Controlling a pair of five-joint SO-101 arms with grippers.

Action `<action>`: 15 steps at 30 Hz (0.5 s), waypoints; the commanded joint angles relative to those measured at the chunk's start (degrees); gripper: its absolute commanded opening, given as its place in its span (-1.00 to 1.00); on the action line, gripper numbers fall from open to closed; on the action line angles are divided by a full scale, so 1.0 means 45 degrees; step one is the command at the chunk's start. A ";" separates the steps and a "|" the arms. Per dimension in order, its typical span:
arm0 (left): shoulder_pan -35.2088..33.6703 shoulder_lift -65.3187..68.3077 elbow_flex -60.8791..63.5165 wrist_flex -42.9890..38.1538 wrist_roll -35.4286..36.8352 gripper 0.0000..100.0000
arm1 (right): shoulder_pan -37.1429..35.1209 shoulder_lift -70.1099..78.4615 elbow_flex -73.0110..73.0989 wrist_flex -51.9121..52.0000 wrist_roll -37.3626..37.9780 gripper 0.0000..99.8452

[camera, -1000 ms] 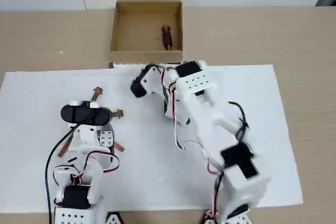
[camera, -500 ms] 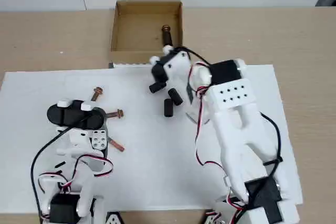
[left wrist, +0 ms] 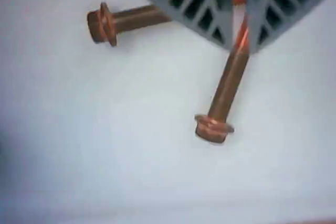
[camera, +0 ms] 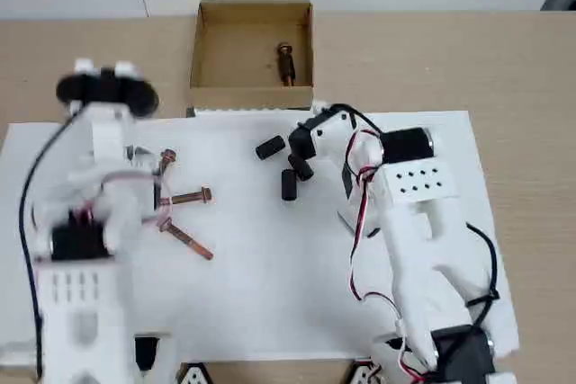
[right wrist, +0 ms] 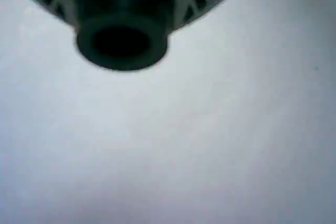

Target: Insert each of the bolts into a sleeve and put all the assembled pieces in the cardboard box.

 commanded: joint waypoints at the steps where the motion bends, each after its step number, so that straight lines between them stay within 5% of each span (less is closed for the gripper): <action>1: -0.0098 0.3263 -0.2862 0.1270 -0.0156 -0.98 | 0.0107 -0.0772 0.0586 -0.0518 -0.0234 -0.99; 15: -0.0117 1.1194 -0.9934 0.4864 -0.2598 -0.97 | 0.0127 -0.1123 0.2305 -0.1475 -0.0293 -0.99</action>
